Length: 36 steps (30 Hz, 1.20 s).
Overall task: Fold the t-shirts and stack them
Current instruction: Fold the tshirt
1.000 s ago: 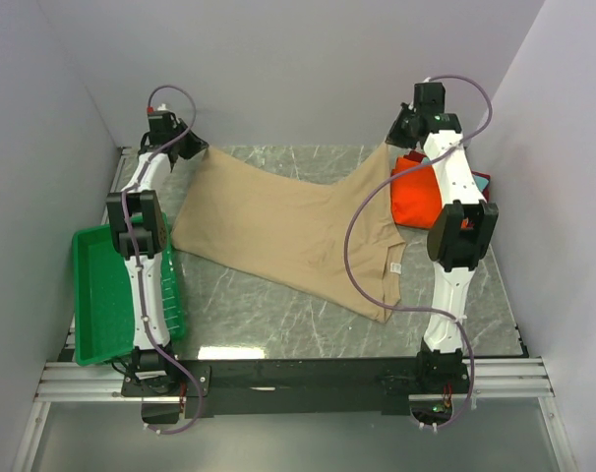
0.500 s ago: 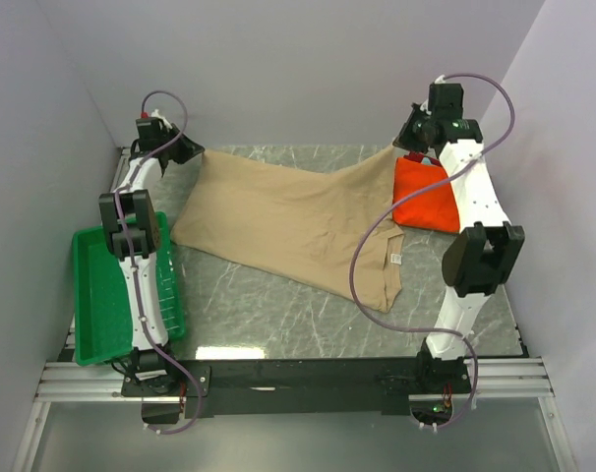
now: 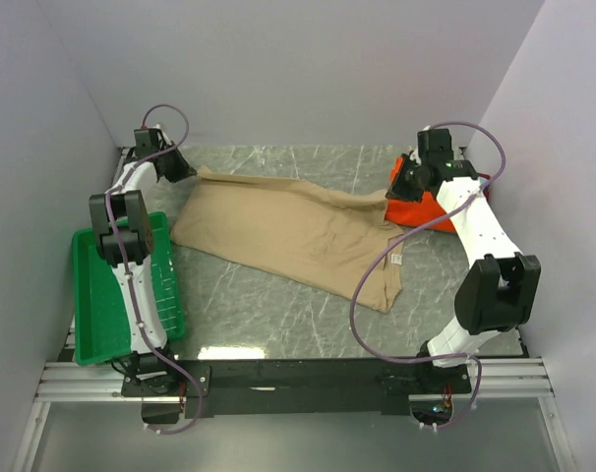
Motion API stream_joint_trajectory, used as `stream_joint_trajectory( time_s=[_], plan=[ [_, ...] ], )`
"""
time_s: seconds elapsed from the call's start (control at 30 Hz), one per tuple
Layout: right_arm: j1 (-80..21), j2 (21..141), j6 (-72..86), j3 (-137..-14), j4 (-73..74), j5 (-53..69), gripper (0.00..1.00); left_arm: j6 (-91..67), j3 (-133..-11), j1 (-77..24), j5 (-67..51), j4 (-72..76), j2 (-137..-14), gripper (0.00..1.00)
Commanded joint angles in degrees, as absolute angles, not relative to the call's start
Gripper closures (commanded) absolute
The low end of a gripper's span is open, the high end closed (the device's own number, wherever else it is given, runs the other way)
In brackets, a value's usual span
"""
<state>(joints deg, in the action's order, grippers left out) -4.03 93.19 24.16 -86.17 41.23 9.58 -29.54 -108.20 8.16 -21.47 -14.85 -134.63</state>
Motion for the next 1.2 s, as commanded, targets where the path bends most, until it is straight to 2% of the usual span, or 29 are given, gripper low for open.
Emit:
stream_joint_trajectory(
  time_s=[0.0,0.17,0.53,1.17],
  plan=[
    [-5.1,87.29,24.43,-83.42,40.69,9.58,1.0,-26.11,-106.18,8.17,-16.62,-15.64,-127.45,1.0],
    [-6.41,83.59,25.05,-79.81,42.01,9.14,1.0,-25.4,-103.98,8.09,-11.35,-18.36,-124.81,1.0],
    [-8.7,77.35,26.98,-70.23,43.07,8.61,1.0,-25.84,-97.04,8.17,-7.3,-20.21,-119.8,1.0],
    [-14.41,72.6,29.53,-62.93,46.84,7.73,1.0,-26.45,-95.19,8.7,-3.17,-23.2,-118.92,1.0]
  ],
)
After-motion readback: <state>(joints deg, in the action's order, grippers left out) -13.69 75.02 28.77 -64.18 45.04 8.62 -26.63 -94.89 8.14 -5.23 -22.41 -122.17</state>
